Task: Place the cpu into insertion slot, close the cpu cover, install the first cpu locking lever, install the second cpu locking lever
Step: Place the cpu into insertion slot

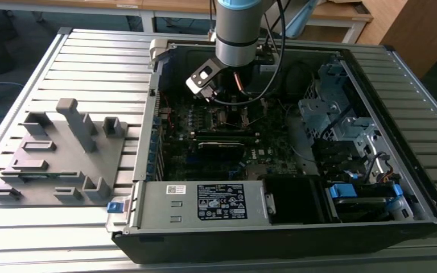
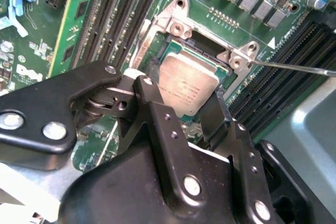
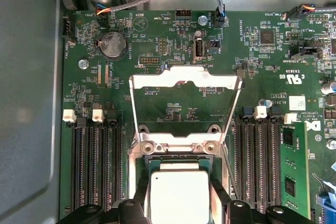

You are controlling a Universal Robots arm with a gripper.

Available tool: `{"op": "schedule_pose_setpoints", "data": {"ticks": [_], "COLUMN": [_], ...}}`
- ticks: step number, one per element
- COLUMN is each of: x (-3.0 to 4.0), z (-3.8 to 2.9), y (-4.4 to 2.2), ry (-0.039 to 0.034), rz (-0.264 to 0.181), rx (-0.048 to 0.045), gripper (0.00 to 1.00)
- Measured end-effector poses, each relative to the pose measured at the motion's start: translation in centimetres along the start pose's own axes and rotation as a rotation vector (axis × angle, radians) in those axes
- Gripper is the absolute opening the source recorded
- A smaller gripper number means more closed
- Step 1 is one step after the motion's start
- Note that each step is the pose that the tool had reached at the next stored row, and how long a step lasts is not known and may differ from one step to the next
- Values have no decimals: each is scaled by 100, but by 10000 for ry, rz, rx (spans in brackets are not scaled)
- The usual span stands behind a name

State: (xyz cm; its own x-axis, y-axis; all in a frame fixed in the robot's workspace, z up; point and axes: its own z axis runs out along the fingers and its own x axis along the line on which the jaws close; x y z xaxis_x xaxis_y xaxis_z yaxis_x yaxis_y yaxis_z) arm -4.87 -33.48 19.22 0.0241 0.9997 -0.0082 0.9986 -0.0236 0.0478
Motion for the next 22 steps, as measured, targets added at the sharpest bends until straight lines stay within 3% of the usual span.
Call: {"op": "schedule_pose_setpoints", "data": {"ticks": [11, 13, 22], "x": [-1, -1, -1], "z": [-1, -1, -1], "y": [0, 0, 0], "ry": [0, 0, 2], "rz": [0, 0, 0], "rx": [2, 2, 1], "gripper": [54, 62, 62]}}
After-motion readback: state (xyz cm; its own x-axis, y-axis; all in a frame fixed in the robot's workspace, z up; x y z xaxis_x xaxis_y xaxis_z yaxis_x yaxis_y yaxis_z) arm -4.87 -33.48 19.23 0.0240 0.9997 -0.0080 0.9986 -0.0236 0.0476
